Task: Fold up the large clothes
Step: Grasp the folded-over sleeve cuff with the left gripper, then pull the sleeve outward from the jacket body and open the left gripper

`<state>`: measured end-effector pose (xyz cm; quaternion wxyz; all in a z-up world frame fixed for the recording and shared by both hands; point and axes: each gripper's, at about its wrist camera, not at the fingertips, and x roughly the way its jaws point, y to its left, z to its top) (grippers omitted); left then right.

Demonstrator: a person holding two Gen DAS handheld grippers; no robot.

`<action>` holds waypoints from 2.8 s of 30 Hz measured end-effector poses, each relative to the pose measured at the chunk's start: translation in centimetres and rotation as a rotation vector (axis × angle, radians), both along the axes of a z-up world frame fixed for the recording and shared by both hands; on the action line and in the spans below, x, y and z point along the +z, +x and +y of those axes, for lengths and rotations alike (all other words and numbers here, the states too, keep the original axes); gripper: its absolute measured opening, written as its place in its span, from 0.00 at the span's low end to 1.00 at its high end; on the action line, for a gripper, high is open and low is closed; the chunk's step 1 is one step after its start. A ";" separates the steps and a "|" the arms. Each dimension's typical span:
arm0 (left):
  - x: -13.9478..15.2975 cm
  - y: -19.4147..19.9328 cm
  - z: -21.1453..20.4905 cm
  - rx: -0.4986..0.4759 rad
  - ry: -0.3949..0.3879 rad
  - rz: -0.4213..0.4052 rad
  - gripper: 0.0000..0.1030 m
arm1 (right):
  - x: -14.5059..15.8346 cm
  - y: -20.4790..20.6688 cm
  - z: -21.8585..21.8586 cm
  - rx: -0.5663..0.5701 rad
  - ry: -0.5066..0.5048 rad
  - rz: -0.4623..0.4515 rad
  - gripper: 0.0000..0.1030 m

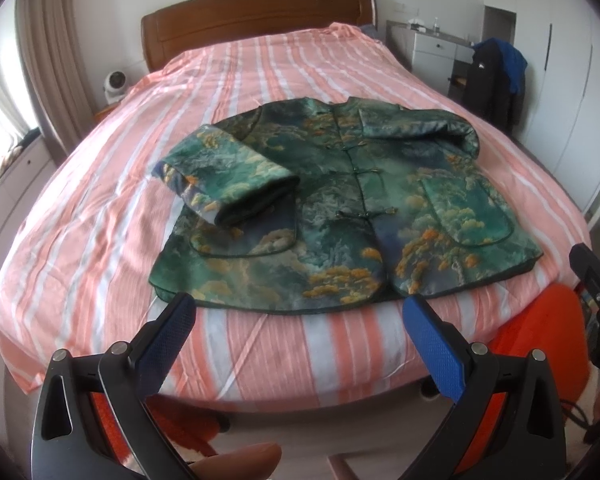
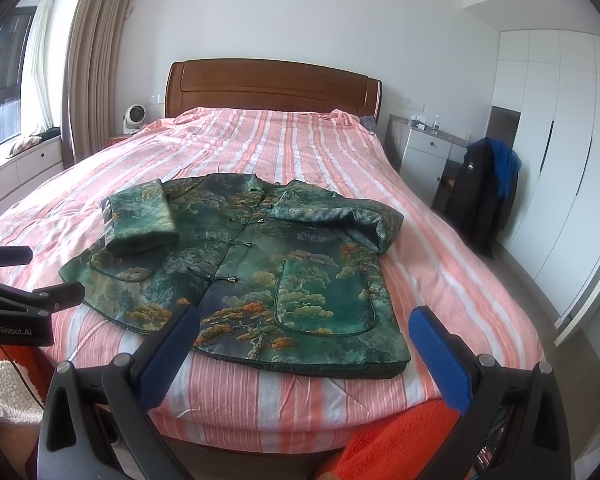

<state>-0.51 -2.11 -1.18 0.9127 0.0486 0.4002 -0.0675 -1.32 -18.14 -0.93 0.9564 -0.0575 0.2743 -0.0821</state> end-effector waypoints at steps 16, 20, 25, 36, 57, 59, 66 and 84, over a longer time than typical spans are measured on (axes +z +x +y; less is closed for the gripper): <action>-7.6 14.0 20.2 0.186 -0.463 0.290 1.00 | -1.3 0.4 -1.1 0.015 0.068 0.050 1.00; -11.6 17.7 19.3 0.077 -0.443 0.392 0.99 | -2.3 1.4 -2.8 0.034 0.183 0.108 1.00; -14.4 19.0 16.2 -0.012 -0.262 0.439 0.94 | -3.6 2.3 -7.9 -0.050 0.328 0.165 1.00; -11.7 14.1 15.5 0.005 -0.331 0.404 0.11 | -4.8 2.2 -9.8 -0.091 0.311 0.177 1.00; -14.2 9.9 12.8 0.038 -0.332 0.427 0.11 | -6.2 4.3 -3.9 0.071 0.200 0.218 1.00; -14.5 10.0 12.7 0.040 -0.326 0.426 0.11 | -6.4 4.4 -3.6 0.079 0.192 0.215 1.00; -14.3 9.8 10.8 0.054 -0.177 0.409 0.37 | -6.9 4.8 -2.4 0.119 0.175 0.217 1.00; -6.4 15.8 0.9 -0.328 0.240 0.141 0.98 | -7.4 4.4 -1.6 0.143 0.181 0.212 1.00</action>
